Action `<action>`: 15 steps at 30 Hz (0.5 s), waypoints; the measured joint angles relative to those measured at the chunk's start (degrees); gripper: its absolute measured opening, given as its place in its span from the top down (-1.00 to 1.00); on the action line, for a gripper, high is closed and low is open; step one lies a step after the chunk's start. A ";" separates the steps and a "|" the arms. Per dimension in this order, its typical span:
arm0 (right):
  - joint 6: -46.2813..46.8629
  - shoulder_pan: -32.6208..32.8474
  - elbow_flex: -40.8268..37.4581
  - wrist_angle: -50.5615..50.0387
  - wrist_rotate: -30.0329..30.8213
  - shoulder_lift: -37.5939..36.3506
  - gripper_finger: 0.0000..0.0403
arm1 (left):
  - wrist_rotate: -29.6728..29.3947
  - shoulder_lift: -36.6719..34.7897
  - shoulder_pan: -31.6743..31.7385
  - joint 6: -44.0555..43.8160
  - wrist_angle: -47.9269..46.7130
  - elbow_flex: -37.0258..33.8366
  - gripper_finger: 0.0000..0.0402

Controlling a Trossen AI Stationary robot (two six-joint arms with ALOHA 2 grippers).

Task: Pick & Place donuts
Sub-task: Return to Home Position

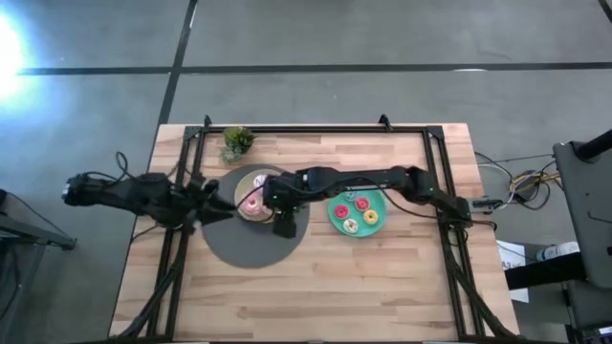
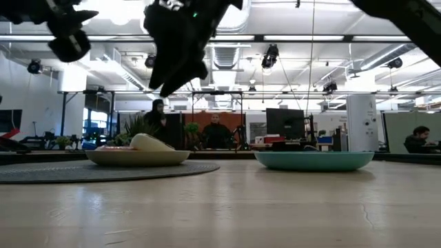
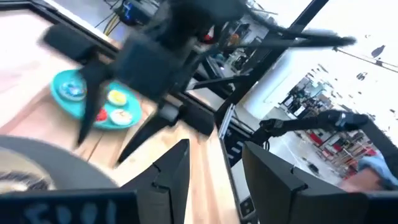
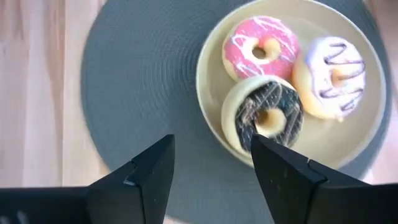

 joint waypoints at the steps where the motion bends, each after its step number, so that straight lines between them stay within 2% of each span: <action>1: 0.27 0.08 -1.38 0.10 0.12 -1.26 -0.01 | -0.33 -1.99 0.00 -0.25 -2.75 0.01 0.39; 4: 2.86 0.24 -8.37 0.76 0.84 -5.95 -0.01 | -0.76 -8.18 -0.01 -1.26 -7.52 -0.57 0.39; 8: 9.68 1.63 -22.67 4.66 2.89 -14.62 -0.01 | -3.59 -14.70 -0.02 0.02 -8.67 -2.22 0.39; 12: 16.70 3.82 -35.54 11.29 5.98 -25.06 -0.01 | -6.80 -15.50 0.00 0.14 -8.46 -3.18 0.39; 15: 19.12 5.30 -42.02 11.57 12.42 -32.46 -0.01 | -7.23 -14.64 0.00 -1.21 -8.15 -3.15 0.39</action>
